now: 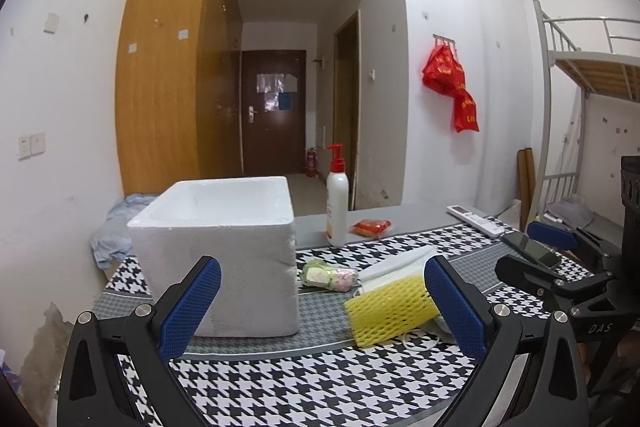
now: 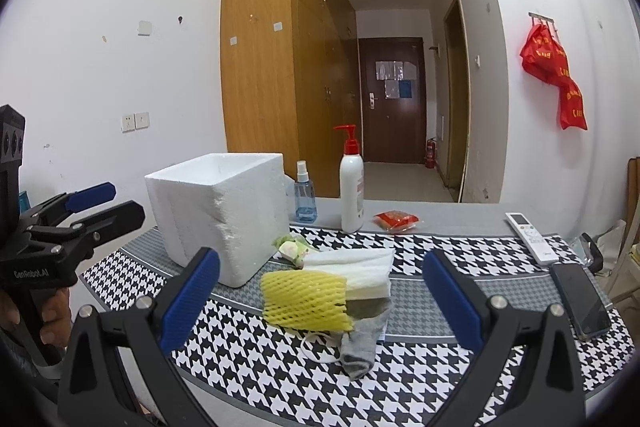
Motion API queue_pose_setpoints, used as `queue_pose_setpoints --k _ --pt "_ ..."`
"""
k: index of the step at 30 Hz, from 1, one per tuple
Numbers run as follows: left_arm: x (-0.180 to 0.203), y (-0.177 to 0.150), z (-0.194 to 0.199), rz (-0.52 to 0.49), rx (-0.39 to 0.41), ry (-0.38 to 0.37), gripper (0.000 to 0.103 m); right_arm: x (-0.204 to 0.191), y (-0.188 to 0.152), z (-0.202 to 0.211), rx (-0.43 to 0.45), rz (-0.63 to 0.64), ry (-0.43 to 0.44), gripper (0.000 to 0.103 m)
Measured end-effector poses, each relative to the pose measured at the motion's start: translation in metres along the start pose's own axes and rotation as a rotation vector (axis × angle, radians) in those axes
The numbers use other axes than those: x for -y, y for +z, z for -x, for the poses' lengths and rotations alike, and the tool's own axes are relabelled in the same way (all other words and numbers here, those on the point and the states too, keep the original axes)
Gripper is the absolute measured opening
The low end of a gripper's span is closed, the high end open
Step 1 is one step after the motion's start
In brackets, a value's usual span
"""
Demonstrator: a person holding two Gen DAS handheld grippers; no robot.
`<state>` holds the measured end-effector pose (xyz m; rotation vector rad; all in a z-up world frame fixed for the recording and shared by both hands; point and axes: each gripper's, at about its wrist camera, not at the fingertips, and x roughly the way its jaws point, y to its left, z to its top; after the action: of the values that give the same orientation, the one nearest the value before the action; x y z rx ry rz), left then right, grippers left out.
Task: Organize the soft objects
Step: 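Reach both tools toward the yellow foam net and grey sock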
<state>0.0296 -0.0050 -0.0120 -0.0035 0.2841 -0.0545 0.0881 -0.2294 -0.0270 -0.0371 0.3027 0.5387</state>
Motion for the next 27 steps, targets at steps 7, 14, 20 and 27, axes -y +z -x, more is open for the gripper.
queue_pose_setpoints --k 7,14,20,27 --pt "0.009 -0.006 -0.021 -0.017 -0.062 -0.041 0.102 0.011 -0.007 -0.016 -0.06 -0.024 -0.034 0.103" --pt "0.016 -0.013 -0.047 -0.031 -0.122 -0.072 0.102 0.022 -0.009 -0.03 -0.118 -0.039 -0.072 0.103" --pt "0.018 -0.018 -0.068 -0.036 -0.17 -0.075 0.102 0.033 -0.016 -0.045 -0.18 -0.051 -0.107 0.103" --pt "0.021 -0.023 -0.093 -0.041 -0.222 -0.076 0.102 0.045 -0.021 -0.057 -0.217 -0.062 -0.115 0.103"
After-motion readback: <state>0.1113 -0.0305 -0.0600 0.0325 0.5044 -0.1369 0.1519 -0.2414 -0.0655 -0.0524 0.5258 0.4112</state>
